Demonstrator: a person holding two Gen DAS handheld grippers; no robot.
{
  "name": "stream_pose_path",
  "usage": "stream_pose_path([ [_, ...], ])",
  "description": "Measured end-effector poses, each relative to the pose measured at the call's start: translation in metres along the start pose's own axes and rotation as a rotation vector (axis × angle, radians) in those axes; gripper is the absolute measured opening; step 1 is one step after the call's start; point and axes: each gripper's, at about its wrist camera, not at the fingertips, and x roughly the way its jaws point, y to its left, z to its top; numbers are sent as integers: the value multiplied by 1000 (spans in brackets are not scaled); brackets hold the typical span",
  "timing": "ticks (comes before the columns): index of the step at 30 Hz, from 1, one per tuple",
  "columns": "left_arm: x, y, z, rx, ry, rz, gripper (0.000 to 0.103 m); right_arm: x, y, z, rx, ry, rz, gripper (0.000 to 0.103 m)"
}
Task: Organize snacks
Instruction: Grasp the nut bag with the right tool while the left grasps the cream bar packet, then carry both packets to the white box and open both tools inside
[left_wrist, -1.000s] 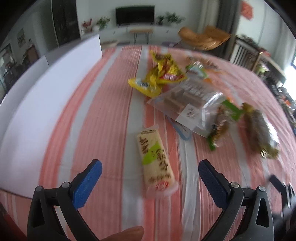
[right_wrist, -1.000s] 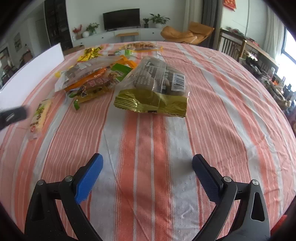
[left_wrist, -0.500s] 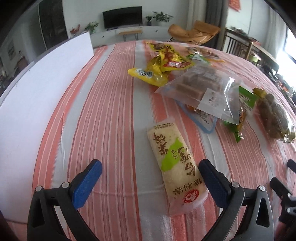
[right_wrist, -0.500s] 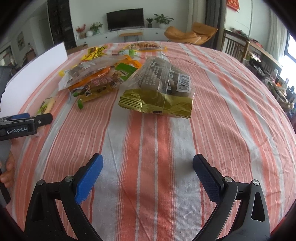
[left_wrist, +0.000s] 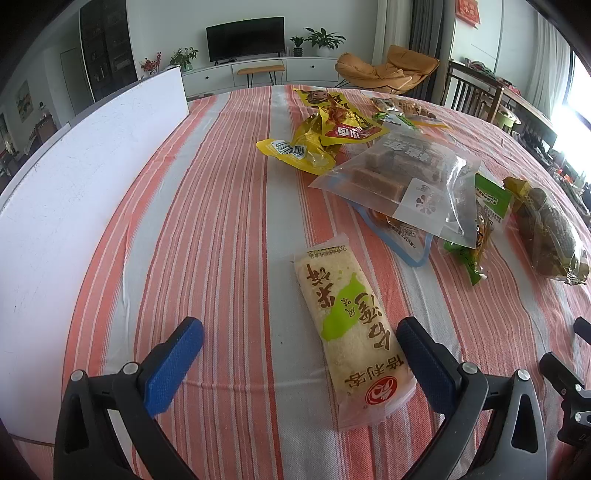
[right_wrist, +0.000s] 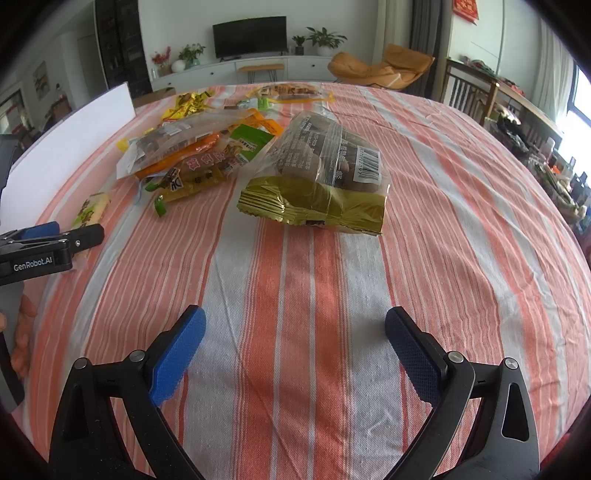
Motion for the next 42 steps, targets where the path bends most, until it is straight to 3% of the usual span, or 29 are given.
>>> stream_pose_path([
  [5, 0, 0, 0, 0, 0, 0, 103, 1, 1, 0, -6, 8, 4, 100],
  [8, 0, 0, 0, 0, 0, 0, 103, -3, -5, 6, 12, 93, 53, 98],
  [10, 0, 0, 0, 0, 0, -1, 103, -24, -21, 16, 125, 36, 177, 98],
  [11, 0, 0, 0, 0, 0, 0, 103, -38, -30, 27, 174, -21, 195, 98],
  [14, 0, 0, 0, 0, 0, 0, 103, -56, -45, 62, 209, -86, 160, 98],
  [18, 0, 0, -1, 0, 0, 0, 103, -14, -46, 113, 163, 68, 140, 98],
  [21, -3, 1, -3, 3, -1, -2, 103, 39, -41, 123, 136, 260, 55, 98],
  [24, 0, 1, 1, 39, 29, -18, 103, 71, -46, 120, 165, 381, 11, 98],
  [27, 6, 2, 15, 60, 164, -32, 103, 70, -54, 119, 181, 362, 54, 94],
  [29, 9, 1, 21, 51, 247, -26, 103, 59, -57, 120, 167, 319, 91, 66],
  [31, 10, -3, 22, 59, 280, -30, 103, 49, -59, 119, 140, 311, 99, 66],
  [32, 9, -6, 22, 74, 281, -32, 100, 45, -60, 117, 124, 308, 102, 65],
  [34, 1, -10, 22, 96, 243, -48, 83, 39, -63, 116, 130, 300, 120, 65],
  [36, -7, -14, 22, 124, 208, -65, 41, 29, -69, 117, 169, 288, 155, 65],
  [38, -11, -14, 21, 132, 206, -85, 38, 18, -76, 117, 206, 274, 194, 65],
  [42, -31, 18, 18, -5, 161, -248, 37, -2, -74, 123, 267, 246, 302, 65],
])
